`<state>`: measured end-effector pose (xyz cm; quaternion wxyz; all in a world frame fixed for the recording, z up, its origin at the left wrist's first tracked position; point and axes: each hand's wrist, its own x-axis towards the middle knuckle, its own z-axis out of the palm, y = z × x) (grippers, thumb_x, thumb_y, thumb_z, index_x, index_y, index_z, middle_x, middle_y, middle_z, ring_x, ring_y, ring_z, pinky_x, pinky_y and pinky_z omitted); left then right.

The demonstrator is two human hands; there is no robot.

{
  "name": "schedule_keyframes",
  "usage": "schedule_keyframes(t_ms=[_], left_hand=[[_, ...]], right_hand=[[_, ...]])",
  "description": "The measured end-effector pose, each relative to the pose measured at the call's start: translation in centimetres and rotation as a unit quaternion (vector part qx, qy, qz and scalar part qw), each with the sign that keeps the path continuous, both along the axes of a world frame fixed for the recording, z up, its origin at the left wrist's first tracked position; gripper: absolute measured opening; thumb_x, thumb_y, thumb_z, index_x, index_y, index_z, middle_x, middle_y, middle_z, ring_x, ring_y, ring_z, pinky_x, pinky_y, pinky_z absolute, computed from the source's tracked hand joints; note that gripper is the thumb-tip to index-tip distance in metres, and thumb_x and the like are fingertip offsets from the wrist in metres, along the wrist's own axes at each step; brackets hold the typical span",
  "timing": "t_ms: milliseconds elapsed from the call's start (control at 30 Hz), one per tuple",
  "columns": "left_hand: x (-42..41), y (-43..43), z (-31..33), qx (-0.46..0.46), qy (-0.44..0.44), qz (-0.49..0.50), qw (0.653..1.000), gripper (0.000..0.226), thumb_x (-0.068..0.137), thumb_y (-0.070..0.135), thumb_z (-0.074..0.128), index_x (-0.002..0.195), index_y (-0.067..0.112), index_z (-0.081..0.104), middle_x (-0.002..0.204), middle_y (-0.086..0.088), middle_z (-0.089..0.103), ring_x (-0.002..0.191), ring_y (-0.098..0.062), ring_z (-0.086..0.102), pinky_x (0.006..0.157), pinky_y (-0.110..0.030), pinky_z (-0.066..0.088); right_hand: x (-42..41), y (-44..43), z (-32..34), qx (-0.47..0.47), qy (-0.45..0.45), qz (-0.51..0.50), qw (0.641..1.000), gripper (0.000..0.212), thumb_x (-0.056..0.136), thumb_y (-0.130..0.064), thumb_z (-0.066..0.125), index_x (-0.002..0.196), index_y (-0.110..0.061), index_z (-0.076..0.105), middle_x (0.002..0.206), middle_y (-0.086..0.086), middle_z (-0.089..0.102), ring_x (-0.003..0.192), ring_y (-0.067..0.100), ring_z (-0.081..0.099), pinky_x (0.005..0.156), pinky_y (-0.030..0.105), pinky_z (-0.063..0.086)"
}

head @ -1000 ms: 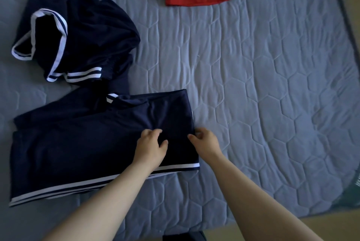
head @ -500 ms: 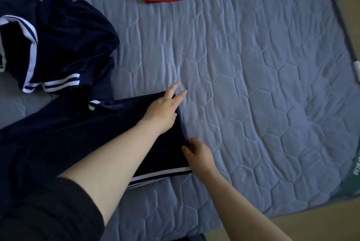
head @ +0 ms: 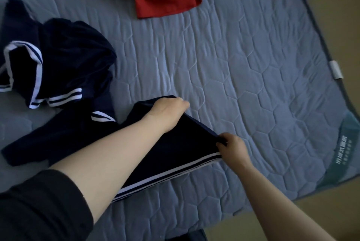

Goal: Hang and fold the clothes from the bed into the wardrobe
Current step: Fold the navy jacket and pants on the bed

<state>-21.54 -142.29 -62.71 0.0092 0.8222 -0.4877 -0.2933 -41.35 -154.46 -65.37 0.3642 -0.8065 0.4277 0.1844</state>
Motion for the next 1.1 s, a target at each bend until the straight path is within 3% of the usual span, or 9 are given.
schedule_keyframes(t_ms=[133, 367, 767, 900, 1100], left_hand=[[0.4, -3.0, 1.5, -0.06, -0.015, 0.04, 0.997, 0.014, 0.088, 0.0, 0.043, 0.098, 0.006, 0.051, 0.099, -0.011, 0.047, 0.085, -0.031, 0.055, 0.066, -0.038, 0.042], [2.8, -2.6, 3.0, -0.074, -0.006, 0.105, 0.992, 0.025, 0.087, 0.0, 0.042, 0.103, 0.004, 0.06, 0.112, -0.015, 0.052, 0.1, -0.035, 0.055, 0.08, -0.038, 0.042], [3.4, 12.9, 6.8, -0.12, 0.029, 0.187, 0.975, 0.028, 0.082, -0.003, 0.055, 0.106, 0.005, 0.067, 0.115, -0.008, 0.057, 0.103, -0.029, 0.057, 0.091, -0.038, 0.044], [3.8, 19.4, 6.8, -0.112, 0.047, 0.212, 0.97, 0.028, 0.081, -0.003, 0.057, 0.105, 0.005, 0.069, 0.113, -0.005, 0.058, 0.102, -0.024, 0.059, 0.093, -0.03, 0.043], [3.8, 27.6, 5.1, -0.11, 0.06, 0.235, 0.964, 0.033, 0.084, -0.007, 0.051, 0.11, 0.004, 0.067, 0.12, 0.002, 0.054, 0.103, -0.018, 0.058, 0.09, -0.023, 0.043]], right_hand=[[1.1, -3.6, 2.2, -0.064, -0.022, 0.027, 0.997, 0.013, 0.086, -0.007, 0.058, 0.094, -0.005, 0.068, 0.088, 0.01, 0.066, 0.082, 0.026, 0.061, 0.064, 0.031, 0.044], [1.8, -1.2, 4.8, -0.054, -0.086, -0.022, 0.995, 0.015, 0.083, -0.017, 0.063, 0.096, -0.013, 0.064, 0.088, 0.002, 0.062, 0.081, 0.019, 0.058, 0.065, 0.03, 0.045], [3.3, 11.2, 10.0, -0.035, -0.178, 0.086, 0.98, 0.027, 0.075, -0.015, 0.068, 0.1, -0.02, 0.064, 0.085, -0.011, 0.056, 0.075, 0.003, 0.049, 0.064, 0.016, 0.036], [4.4, 17.0, 10.7, -0.004, -0.179, 0.11, 0.978, 0.025, 0.076, -0.015, 0.067, 0.1, -0.018, 0.061, 0.079, -0.016, 0.049, 0.07, 0.004, 0.049, 0.063, 0.024, 0.046], [5.4, 25.9, 9.8, 0.011, -0.165, 0.146, 0.975, 0.019, 0.078, -0.021, 0.066, 0.095, -0.021, 0.057, 0.073, -0.013, 0.049, 0.068, 0.008, 0.049, 0.062, 0.026, 0.045]])
